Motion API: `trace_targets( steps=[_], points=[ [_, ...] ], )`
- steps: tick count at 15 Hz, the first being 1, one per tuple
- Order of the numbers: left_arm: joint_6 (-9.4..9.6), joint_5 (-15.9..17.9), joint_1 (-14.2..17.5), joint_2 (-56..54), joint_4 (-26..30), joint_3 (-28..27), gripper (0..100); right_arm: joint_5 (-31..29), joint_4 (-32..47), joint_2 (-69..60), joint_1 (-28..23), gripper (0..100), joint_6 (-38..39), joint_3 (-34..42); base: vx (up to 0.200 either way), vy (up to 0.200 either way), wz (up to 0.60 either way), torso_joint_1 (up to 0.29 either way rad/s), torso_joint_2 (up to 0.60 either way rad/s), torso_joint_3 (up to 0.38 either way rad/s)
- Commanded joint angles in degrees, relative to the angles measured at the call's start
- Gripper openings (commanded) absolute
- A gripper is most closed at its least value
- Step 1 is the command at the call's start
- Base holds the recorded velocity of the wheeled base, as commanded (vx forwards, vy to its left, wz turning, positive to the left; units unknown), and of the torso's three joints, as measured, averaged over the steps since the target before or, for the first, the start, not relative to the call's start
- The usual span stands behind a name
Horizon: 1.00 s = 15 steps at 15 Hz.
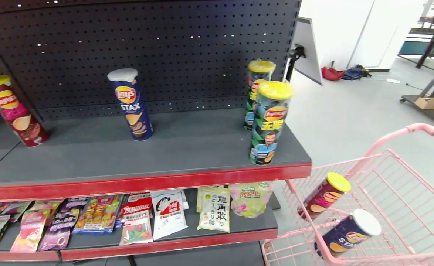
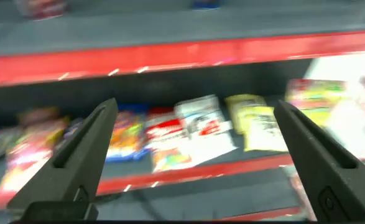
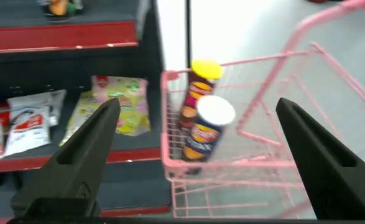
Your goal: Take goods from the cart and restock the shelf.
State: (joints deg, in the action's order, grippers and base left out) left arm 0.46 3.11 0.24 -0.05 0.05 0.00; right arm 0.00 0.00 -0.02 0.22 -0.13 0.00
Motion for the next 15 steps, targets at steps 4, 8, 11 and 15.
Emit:
trace_targets(
  steps=[4,8,11,15],
  points=[
    [-0.02,-0.03,0.02,0.05,0.04,0.00,100,0.00,0.00,0.02,0.04,100,0.05,0.00,0.000,0.000,-0.60,0.004,0.00,0.002],
    [-0.02,-0.03,0.02,0.05,0.04,0.00,100,0.00,0.00,0.02,0.04,100,0.05,0.00,0.000,0.000,-0.15,-0.002,0.00,0.002],
    [-0.02,-0.03,0.02,0.05,0.04,0.00,100,-0.09,0.00,0.02,0.04,100,0.05,0.00,0.000,0.000,0.60,-0.061,0.14,0.079],
    [-0.02,-0.03,0.02,0.05,0.04,0.00,100,-0.09,0.00,0.02,0.04,100,0.22,0.00,0.000,0.000,0.00,-0.138,0.36,0.208]
  ],
)
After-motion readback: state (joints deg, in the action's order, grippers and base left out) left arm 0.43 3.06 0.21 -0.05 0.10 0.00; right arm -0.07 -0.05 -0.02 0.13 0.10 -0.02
